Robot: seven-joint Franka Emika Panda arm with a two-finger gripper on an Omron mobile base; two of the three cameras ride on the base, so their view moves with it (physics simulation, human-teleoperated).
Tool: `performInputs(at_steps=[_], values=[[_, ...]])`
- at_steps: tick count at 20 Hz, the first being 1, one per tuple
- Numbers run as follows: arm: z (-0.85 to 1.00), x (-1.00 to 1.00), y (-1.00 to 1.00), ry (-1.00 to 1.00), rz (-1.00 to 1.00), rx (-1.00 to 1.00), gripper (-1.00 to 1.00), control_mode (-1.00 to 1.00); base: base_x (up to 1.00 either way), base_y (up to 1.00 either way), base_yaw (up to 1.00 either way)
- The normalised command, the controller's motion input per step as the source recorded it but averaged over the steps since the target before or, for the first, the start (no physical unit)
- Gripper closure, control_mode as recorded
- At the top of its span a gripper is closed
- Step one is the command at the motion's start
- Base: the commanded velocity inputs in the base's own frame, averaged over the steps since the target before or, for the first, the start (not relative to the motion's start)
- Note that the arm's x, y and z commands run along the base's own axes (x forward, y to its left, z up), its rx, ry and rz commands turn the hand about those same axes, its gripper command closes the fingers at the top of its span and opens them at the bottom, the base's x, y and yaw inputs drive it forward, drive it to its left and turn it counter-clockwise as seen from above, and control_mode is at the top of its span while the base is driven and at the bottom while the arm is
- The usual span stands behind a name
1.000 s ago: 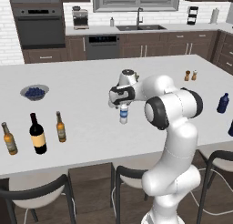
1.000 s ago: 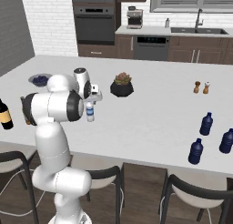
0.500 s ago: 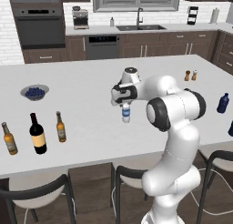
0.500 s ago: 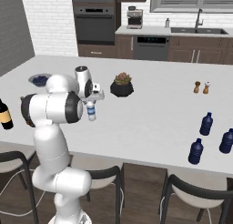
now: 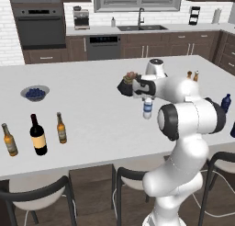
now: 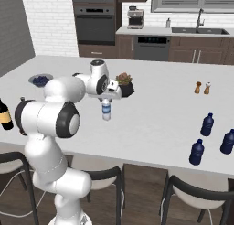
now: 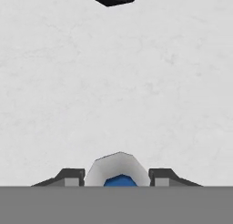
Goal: Move the plastic bottles in the middle to the plastics group, and the glass bottles in the middle to the glass group.
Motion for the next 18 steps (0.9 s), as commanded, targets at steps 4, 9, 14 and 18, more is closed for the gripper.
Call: performInputs(at_steps=[4,9,14,18], values=[[0.02,-0.20,-1.00,0.00,-0.33,0.07,1.00,-1.00,0.00,0.00,0.00],[-0.03,-0.12,-1.00,0.00,-0.33,0.01,1.00,-1.00,0.00,0.00,0.00],[0.00,-0.05,-1.00,0.00,-0.33,0.00,1.00,-1.00,0.00,0.00,0.00],[0.04,-0.08,-1.00,0.00,-0.34,0.00,1.00,-1.00,0.00,0.00,0.00]])
